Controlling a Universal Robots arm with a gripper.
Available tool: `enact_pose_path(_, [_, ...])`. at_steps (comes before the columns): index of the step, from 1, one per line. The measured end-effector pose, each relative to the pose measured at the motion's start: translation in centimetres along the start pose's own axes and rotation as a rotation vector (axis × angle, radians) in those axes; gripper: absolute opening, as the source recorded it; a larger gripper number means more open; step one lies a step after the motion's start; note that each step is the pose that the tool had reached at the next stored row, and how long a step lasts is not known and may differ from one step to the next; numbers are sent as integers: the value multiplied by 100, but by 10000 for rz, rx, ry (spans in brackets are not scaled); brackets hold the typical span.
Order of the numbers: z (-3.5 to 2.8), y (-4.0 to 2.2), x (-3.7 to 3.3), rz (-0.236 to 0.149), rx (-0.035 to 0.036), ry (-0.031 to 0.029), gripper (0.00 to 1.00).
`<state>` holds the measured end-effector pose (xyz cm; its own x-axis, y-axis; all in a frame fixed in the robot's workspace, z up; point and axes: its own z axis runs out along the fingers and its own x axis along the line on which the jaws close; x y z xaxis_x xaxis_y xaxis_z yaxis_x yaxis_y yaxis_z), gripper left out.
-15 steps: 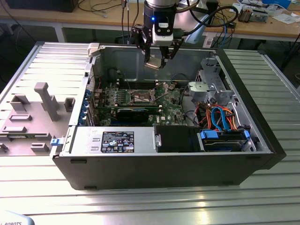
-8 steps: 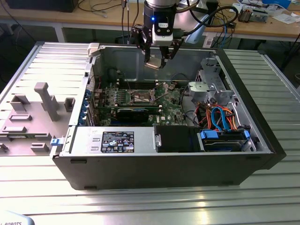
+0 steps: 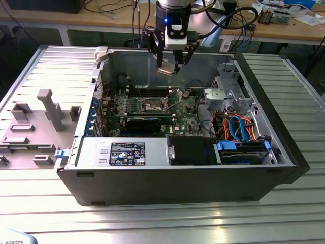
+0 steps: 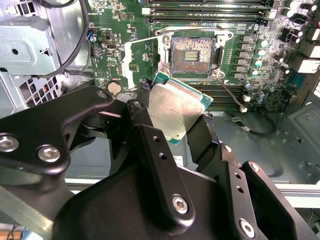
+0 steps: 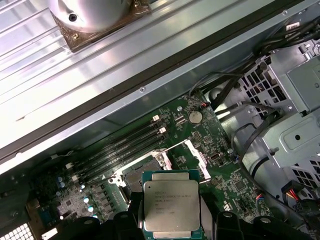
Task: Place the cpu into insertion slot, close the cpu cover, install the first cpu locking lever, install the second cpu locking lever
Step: 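Place the cpu into insertion slot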
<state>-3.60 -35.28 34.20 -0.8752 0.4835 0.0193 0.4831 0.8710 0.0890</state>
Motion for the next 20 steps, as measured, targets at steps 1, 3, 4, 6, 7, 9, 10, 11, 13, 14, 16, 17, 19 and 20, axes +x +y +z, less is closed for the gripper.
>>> enact_pose_path(1, [0, 0, 0, 8, 0, -1, 54])
enact_pose_path(3, [0, 0, 0, 23, -1, -2, 54])
enact_pose_path(4, [0, 0, 0, 29, -1, -3, 54])
enact_pose_path(6, [1, 0, 0, 46, -1, -5, 54])
enact_pose_path(7, [1, 0, 0, 52, -1, -5, 54])
enact_pose_path(9, [1, 0, 0, 68, -1, -6, 54])
enact_pose_path(10, [1, 0, 0, 75, -2, -7, 54])
enact_pose_path(11, [1, 0, 0, 81, -2, -8, 54])
enact_pose_path(13, [2, 0, 0, 101, -2, -10, 54])
enact_pose_path(14, [2, 0, 0, 106, -2, -10, 54])
enact_pose_path(16, [3, 0, 0, 122, -3, -11, 54])
enact_pose_path(17, [3, 0, 0, 133, -3, -12, 54])
enact_pose_path(19, [3, 0, 0, 144, -3, -13, 54])
enact_pose_path(20, [3, 0, 0, 150, -3, -14, 54])
